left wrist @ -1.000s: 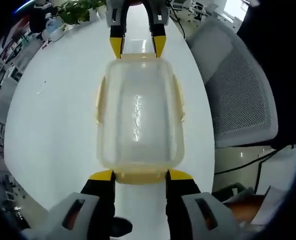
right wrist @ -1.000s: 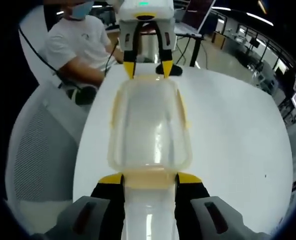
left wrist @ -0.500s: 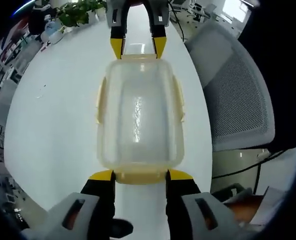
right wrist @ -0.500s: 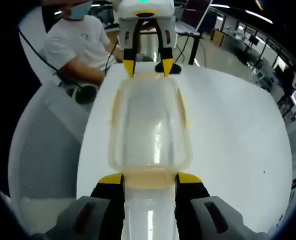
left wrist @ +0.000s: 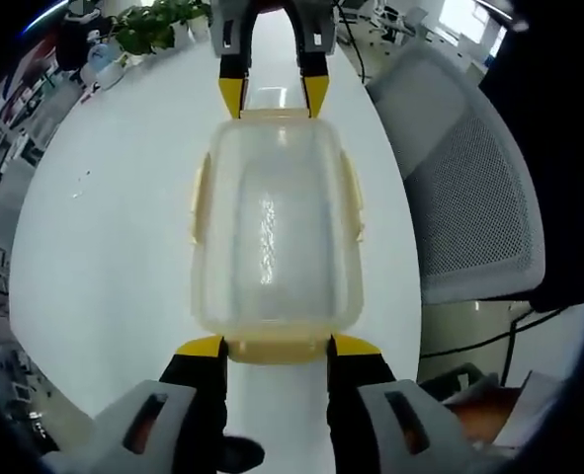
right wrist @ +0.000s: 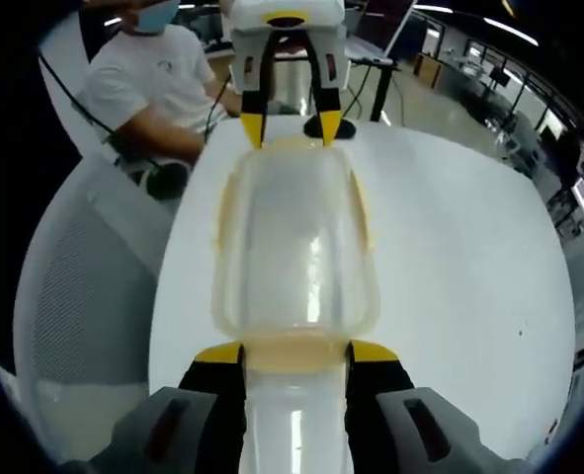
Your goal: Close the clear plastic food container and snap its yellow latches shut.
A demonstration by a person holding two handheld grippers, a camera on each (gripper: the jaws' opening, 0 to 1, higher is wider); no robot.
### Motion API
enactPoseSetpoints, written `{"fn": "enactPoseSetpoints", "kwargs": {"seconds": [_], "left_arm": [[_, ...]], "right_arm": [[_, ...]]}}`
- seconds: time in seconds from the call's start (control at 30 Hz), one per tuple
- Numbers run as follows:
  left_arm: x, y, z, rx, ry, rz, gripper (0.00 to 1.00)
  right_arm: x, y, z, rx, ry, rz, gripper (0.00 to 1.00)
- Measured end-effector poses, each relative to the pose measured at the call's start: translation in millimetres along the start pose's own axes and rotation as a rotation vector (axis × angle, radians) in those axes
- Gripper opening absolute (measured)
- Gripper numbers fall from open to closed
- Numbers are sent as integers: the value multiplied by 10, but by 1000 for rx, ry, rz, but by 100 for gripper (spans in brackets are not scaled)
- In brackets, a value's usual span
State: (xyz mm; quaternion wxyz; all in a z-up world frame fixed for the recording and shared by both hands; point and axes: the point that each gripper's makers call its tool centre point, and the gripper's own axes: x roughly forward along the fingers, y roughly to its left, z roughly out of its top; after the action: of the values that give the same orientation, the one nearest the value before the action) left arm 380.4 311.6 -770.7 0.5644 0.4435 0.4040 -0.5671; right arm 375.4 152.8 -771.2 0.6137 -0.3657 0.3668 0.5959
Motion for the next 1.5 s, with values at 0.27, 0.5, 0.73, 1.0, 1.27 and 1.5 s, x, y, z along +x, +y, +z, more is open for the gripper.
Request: {"fn": "enactPoseSetpoints", "kwargs": {"seconds": [0.27, 0.5, 0.73, 1.0, 1.27, 1.5], "left_arm": [[20, 25, 108, 3, -11, -5, 38], [48, 29, 229, 6, -15, -4, 37], [61, 27, 346, 2, -13, 3, 38], [76, 26, 497, -6, -26, 6, 38], [137, 15, 618, -20, -20, 1, 38], [187, 7, 737, -19, -16, -8, 38]], "right_arm": [[-62, -5, -98, 18, 4, -2, 37], [-129, -9, -199, 12, 13, -9, 37], [-190, -16, -286, 5, 19, -9, 37], [-270, -22, -432, 1, 26, -7, 37], [-340, -35, -536, -5, 24, 2, 37], [-376, -13, -663, 0, 22, 16, 37]]}}
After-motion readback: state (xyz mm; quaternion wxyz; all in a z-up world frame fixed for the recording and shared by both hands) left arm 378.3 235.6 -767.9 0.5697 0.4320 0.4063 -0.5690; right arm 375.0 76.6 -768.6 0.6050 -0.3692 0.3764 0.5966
